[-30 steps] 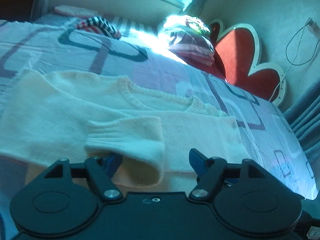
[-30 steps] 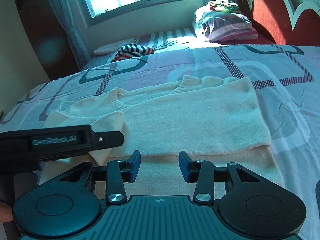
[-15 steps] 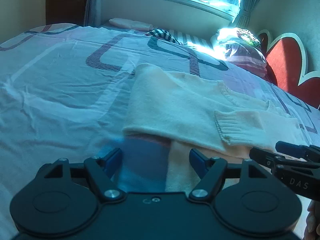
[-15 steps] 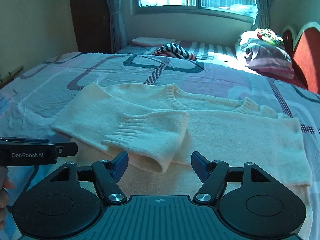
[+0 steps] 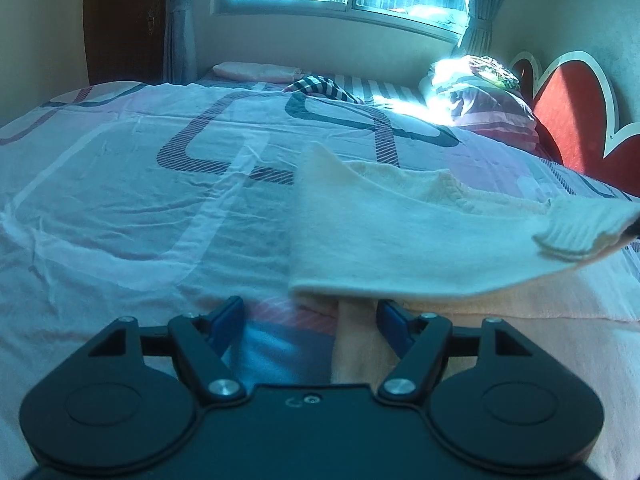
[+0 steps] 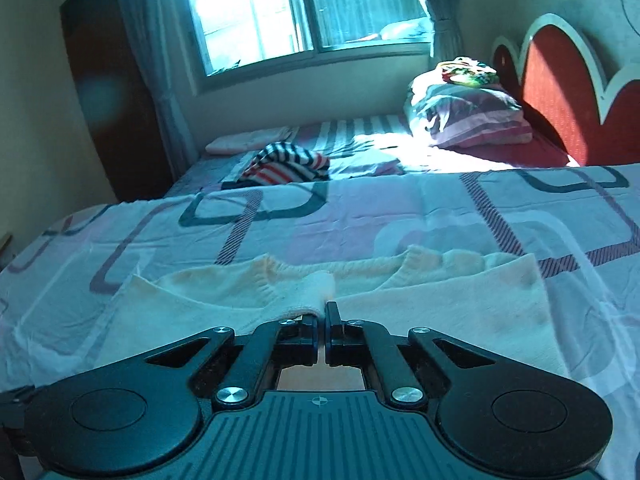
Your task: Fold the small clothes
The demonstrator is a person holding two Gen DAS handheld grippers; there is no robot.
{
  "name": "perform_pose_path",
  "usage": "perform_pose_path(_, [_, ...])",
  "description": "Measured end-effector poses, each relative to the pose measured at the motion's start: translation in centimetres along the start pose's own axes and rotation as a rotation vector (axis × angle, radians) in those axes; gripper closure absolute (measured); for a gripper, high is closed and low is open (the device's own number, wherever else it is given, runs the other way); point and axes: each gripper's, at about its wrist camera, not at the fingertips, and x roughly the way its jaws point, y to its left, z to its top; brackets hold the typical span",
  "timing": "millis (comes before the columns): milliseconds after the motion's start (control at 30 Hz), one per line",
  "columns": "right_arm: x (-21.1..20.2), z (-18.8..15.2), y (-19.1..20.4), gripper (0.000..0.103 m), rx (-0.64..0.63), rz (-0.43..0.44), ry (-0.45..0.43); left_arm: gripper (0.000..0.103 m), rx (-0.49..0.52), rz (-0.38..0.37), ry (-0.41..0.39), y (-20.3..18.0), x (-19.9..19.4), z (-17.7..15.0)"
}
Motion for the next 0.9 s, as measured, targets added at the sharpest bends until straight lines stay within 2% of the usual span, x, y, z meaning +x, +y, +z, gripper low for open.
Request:
perform_pose_path(33, [0.1, 0.2, -1.1, 0.101, 0.026, -0.018, 0.009, 0.048, 0.002, 0.004, -0.007, -0.1, 0.1, 0.1])
perform_pose_path(133, [0.3, -0.2, -4.7, 0.101, 0.123, -0.057, 0.058, 0.060, -0.001, -0.004, -0.019, -0.1, 0.1, 0.1])
perform_pose_path(233, [0.2, -1.2, -7.7, 0.101, 0.217, -0.082, 0.100, 0.084, 0.015, -0.031, -0.021, -0.5, 0.2, -0.1])
perform_pose_path(300, [0.1, -1.5, -9.0, 0.100, 0.266, -0.091, 0.117, 0.092, 0.020, -0.043, -0.018, -0.8, 0.2, -0.2])
perform_pose_path(433, [-0.6, -1.3, -10.0, 0.098, 0.269, -0.107, 0.119, 0.092, -0.015, -0.045, -0.012, -0.7, 0.4, -0.1])
perform_pose_path(467, [-0.8, -1.1, -9.9, 0.093, 0.265, -0.111, 0.115, 0.092, -0.033, -0.052, -0.008, -0.5, 0.4, -0.1])
perform_pose_path(500, [-1.1, -1.1, -10.1, 0.080, 0.272, -0.111, 0.109, 0.092, -0.055, -0.058, -0.002, -0.2, 0.4, 0.0])
perform_pose_path(567, [-1.7, -1.2, -10.4, 0.062, 0.283, -0.121, 0.090, 0.092, -0.095, -0.070, 0.008, 0.3, 0.6, 0.2])
perform_pose_path(600, [-1.9, -1.2, -10.5, 0.061, 0.281, -0.123, 0.086, 0.092, -0.108, -0.074, 0.011, 0.5, 0.6, 0.2])
perform_pose_path(767, [-2.4, -1.4, -10.4, 0.062, 0.289, -0.166, 0.040, 0.092, -0.121, -0.079, 0.018, 0.6, 0.7, 0.2])
perform_pose_path(867, [-2.4, -1.4, -10.6, 0.084, 0.309, -0.197, 0.037, 0.092, -0.138, -0.084, 0.024, 0.8, 0.8, 0.3])
perform_pose_path(900, [-2.5, -1.5, -10.9, 0.088, 0.333, -0.214, 0.038, 0.092, -0.143, -0.086, 0.027, 0.9, 0.8, 0.3])
